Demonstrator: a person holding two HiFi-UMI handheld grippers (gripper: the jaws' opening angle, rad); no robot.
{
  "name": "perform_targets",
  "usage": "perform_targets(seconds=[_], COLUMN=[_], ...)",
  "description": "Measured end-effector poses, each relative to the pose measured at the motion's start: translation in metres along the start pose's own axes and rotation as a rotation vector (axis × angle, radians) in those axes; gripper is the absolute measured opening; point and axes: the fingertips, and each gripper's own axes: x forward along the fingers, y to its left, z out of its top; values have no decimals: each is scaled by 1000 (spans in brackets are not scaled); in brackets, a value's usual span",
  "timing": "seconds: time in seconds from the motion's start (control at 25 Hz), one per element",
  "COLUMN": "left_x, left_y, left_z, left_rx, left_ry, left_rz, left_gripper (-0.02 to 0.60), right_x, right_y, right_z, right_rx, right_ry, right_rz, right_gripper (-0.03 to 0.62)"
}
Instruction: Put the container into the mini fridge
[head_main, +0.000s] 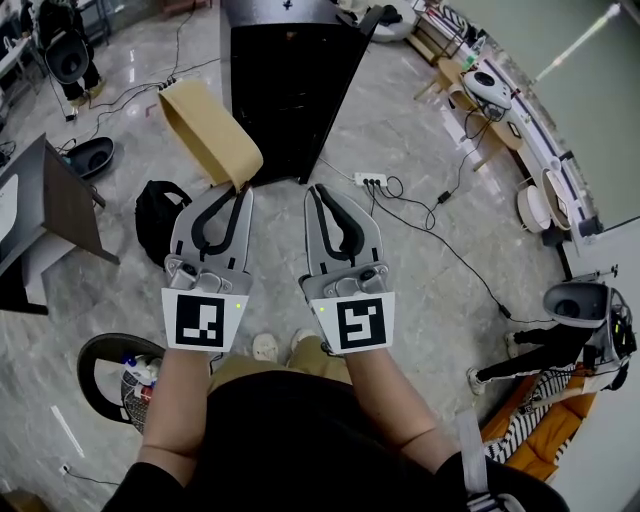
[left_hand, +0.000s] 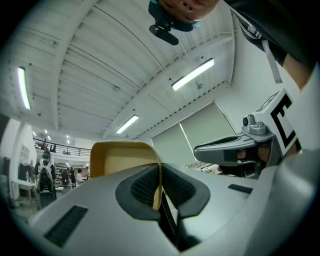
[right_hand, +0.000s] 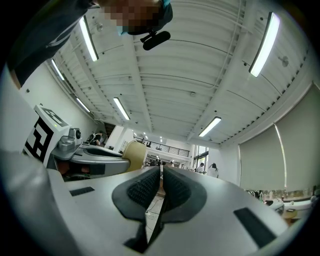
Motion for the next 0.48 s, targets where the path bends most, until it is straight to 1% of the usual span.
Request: perform_targets(seconds=[0.28, 0.4, 0.48], left_x=[-5, -5, -2], left_y=[-4, -8, -8], left_z=[1, 2, 0], left_rx=[-21, -6, -6], left_ry=[-4, -7, -13], left_rz=[-29, -50, -50], left_gripper=[35, 35, 34], right_x=[-13, -16, -15], right_y=[-3, -6, -7], right_z=[1, 2, 0], right_rx=[1, -8, -7], right_ry=[3, 0, -9], right_rz=[-43, -60, -64], right_gripper=[46, 46, 46])
